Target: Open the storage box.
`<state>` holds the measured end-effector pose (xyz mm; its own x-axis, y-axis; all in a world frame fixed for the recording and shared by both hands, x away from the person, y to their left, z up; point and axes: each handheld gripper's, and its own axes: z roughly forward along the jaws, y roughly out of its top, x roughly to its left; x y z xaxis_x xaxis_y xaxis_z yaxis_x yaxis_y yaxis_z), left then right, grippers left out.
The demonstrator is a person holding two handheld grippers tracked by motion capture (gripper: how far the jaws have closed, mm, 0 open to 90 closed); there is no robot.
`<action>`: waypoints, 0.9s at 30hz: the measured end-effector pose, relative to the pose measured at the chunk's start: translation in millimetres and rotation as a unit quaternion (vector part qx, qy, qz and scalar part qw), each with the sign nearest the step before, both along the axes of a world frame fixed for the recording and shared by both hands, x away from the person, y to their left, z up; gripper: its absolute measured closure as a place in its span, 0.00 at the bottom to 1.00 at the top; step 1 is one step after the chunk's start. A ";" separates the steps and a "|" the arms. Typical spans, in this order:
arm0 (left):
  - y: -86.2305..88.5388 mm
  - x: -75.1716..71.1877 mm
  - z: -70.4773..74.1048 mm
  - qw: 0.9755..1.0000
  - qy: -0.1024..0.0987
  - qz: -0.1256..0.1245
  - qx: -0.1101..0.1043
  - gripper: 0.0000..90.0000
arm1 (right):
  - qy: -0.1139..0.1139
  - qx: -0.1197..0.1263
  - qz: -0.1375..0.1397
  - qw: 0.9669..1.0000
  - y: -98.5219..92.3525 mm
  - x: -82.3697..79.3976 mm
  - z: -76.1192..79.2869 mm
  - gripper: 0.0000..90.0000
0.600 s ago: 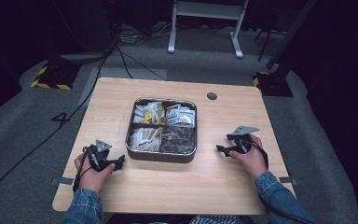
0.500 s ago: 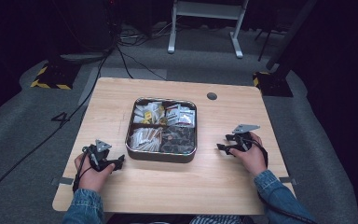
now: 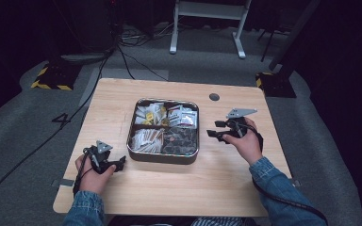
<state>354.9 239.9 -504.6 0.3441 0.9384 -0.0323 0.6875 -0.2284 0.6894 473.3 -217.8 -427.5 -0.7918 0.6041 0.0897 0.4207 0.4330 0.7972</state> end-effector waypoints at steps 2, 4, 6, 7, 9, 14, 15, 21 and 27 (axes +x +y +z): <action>0.7 0.6 -0.1 1.000 -0.001 -0.004 0.000 0.17 | 0.002 0.003 0.012 1.000 11.4 2.8 5.5 0.44; 0.7 0.6 0.0 1.000 0.000 -0.005 0.001 0.17 | 0.004 0.005 0.023 1.000 21.9 4.9 10.1 0.45; 0.4 0.6 0.0 1.000 0.001 -0.005 0.001 0.17 | 0.001 0.003 0.036 0.999 37.2 7.1 15.7 0.46; 0.3 0.6 0.0 1.000 0.001 -0.004 0.001 0.17 | -0.001 0.002 0.043 0.999 44.6 8.0 18.1 0.47; 0.3 0.6 0.0 1.000 0.001 -0.004 0.001 0.17 | -0.003 0.001 0.049 0.999 50.4 8.9 19.7 0.47; 0.4 2.5 -0.2 1.000 -0.001 -0.006 0.001 0.17 | -0.013 -0.022 0.092 0.995 100.7 20.3 24.3 0.48; 0.3 2.5 -0.2 1.000 0.000 -0.006 0.001 0.17 | -0.012 -0.024 0.097 0.995 106.2 21.8 23.5 0.48; 0.6 2.2 -0.2 1.000 -0.001 -0.007 0.002 0.17 | -0.001 -0.033 0.106 0.994 134.3 31.6 12.0 0.50; 0.4 1.8 -0.3 1.000 -0.001 -0.006 0.001 0.17 | 0.013 -0.034 0.109 0.993 152.4 39.7 0.1 0.51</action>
